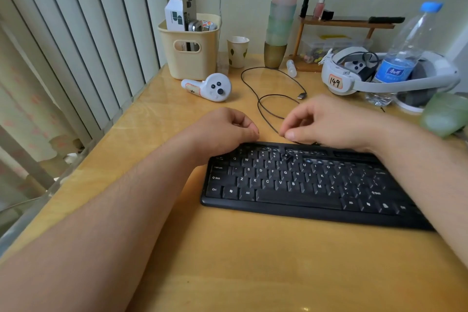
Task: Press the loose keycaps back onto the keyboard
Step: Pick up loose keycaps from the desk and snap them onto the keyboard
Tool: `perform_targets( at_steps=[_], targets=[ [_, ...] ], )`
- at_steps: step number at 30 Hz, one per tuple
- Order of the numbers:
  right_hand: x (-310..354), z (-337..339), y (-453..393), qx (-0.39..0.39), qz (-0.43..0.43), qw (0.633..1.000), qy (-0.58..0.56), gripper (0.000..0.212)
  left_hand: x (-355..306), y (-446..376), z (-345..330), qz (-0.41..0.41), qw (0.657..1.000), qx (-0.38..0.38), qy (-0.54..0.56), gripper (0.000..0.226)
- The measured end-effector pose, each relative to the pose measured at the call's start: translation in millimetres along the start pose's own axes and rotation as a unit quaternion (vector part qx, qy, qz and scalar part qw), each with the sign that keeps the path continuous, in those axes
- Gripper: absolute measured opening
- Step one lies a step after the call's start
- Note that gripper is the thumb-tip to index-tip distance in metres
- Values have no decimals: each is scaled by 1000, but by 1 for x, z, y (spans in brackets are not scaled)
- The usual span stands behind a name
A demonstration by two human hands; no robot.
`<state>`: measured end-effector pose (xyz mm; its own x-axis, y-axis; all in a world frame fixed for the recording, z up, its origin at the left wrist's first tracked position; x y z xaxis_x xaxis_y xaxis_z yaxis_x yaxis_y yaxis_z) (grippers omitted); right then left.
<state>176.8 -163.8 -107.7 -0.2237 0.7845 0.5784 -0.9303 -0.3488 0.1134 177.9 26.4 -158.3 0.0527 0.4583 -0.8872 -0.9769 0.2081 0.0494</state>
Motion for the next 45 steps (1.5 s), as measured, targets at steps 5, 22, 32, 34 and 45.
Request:
perform_targets(
  at_steps=[5, 22, 32, 34, 45],
  targets=[
    [-11, -9, 25, 66, 21, 997, 40, 20, -6, 1, -2, -39, 997, -30, -52, 7],
    [4, -17, -4, -54, 32, 988, -145, 20, -36, 17, -4, -252, 962, -29, -101, 23],
    [18, -21, -1, 19, 56, 991, 123, 33, -6, 2, 11, -114, 988, -64, -78, 35],
    [18, -28, -3, 50, 61, 985, 151, 39, -9, 2, 5, -119, 987, -50, -95, 34],
    [17, -26, -7, 5, 80, 985, 153, 13, -16, 8, 1, -132, 986, -38, -96, 32]
  ],
)
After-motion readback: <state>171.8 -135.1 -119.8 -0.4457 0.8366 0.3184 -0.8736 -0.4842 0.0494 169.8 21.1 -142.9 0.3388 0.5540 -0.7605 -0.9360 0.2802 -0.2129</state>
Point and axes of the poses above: each hand's wrist, its own y-axis away from the middle knuckle, its own z-axis out of the back of the hand, x = y × z, the point moved 7 cm from there along -y, towards the middle knuckle, and after that the axes turned 4 degrees about -z, right-handed, at the moved point
